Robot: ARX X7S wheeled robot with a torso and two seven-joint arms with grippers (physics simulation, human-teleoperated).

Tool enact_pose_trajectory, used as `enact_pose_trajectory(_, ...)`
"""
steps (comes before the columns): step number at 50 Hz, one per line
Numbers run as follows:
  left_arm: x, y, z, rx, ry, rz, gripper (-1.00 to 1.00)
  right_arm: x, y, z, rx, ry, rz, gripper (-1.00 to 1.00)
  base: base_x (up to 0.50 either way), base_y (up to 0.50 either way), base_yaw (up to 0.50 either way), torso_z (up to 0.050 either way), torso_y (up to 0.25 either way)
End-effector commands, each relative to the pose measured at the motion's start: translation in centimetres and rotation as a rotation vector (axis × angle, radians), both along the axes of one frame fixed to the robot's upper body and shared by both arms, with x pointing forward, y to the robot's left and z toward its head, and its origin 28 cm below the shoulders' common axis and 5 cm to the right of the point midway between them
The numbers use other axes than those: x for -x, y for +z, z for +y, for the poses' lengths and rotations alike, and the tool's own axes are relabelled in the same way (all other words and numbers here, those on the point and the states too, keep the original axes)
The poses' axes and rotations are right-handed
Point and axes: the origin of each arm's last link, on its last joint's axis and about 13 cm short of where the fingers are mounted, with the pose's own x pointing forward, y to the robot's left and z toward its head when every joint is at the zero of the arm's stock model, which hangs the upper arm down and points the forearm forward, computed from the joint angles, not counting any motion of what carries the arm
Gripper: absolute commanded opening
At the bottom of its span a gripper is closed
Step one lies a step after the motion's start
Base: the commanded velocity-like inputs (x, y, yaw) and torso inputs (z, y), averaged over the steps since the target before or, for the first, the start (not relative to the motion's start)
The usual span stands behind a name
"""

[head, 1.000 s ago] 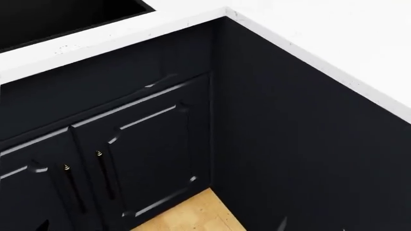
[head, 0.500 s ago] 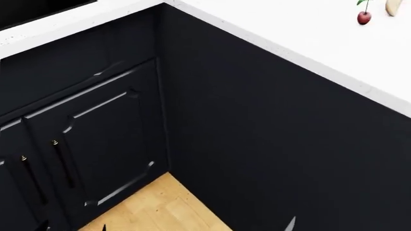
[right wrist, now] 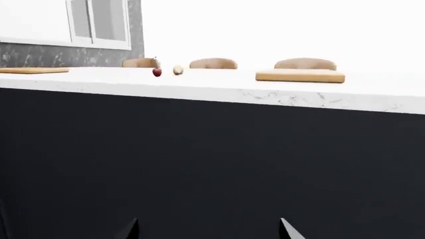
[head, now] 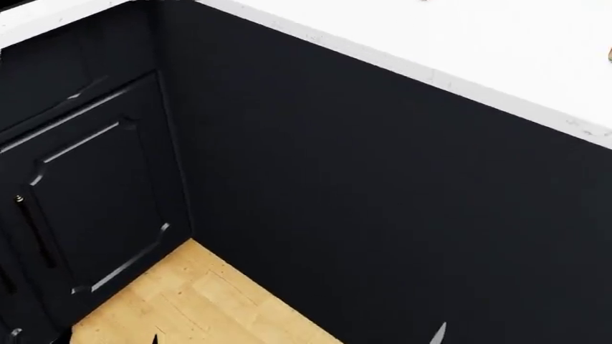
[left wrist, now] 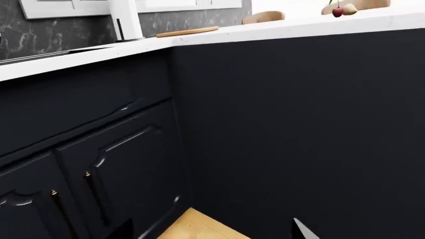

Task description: Place the cherry and the sweet potato on separate cutting boards.

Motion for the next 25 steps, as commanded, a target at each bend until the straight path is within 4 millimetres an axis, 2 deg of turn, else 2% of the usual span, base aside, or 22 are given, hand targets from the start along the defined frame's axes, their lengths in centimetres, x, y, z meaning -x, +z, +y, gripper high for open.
enact_pose_trajectory(1, -0.05, 0.34, -0.03, 0.061, -0.008, -0.009, 1.00, 0.02, 0.14, -0.11, -0.011, -0.017, -0.013, 1.00, -0.26, 0.35, -0.43, 0.000, 0.000)
enact_pose_trajectory(25, -0.15, 0.41, -0.20, 0.063, -0.009, -0.013, 1.00, 0.03, 0.14, -0.30, -0.036, -0.045, -0.015, 1.00, -0.25, 0.38, -0.41, 0.000, 0.000)
